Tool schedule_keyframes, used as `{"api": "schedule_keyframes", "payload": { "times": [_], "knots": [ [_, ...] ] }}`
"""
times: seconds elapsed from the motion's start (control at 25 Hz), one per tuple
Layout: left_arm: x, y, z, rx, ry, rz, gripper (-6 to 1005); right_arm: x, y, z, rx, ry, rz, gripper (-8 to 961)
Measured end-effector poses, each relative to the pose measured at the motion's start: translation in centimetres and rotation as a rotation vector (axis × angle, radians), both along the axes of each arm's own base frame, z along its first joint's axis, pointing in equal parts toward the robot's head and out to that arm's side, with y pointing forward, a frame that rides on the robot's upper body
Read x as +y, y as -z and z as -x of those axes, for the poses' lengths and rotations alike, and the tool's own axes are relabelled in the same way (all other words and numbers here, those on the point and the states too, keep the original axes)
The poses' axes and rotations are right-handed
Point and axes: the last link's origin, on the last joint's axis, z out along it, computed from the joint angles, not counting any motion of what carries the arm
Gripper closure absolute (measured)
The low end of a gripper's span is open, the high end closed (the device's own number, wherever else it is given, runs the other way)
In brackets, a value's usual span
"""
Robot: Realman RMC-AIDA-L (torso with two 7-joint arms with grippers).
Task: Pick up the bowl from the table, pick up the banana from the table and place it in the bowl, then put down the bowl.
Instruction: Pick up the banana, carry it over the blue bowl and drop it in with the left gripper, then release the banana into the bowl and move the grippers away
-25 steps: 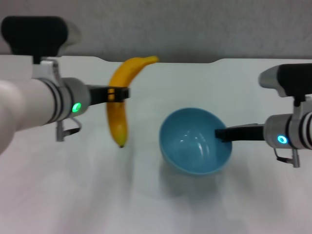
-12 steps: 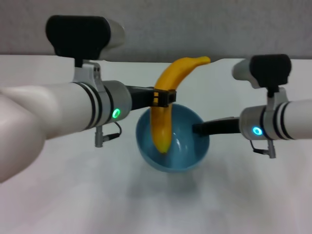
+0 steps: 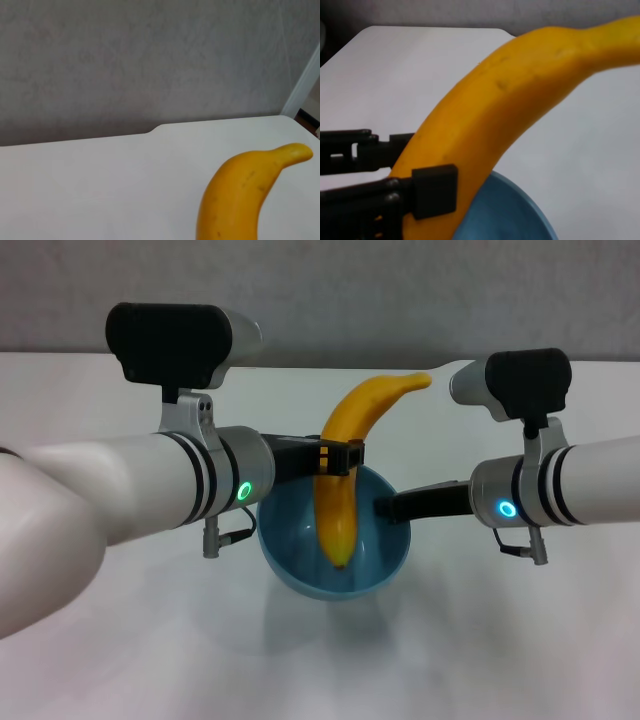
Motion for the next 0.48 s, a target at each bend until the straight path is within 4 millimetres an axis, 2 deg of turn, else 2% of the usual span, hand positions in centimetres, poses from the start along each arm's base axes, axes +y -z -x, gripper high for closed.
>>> {"api": "schedule_keyframes", "payload": {
  "times": [0.48],
  "knots": [
    [0.1,-0.6,1.0,-0.004,-0.021,-0.024,303,-0.4,-0.3,-2.2,-0.008,0.062,-0.008,917]
  ]
}}
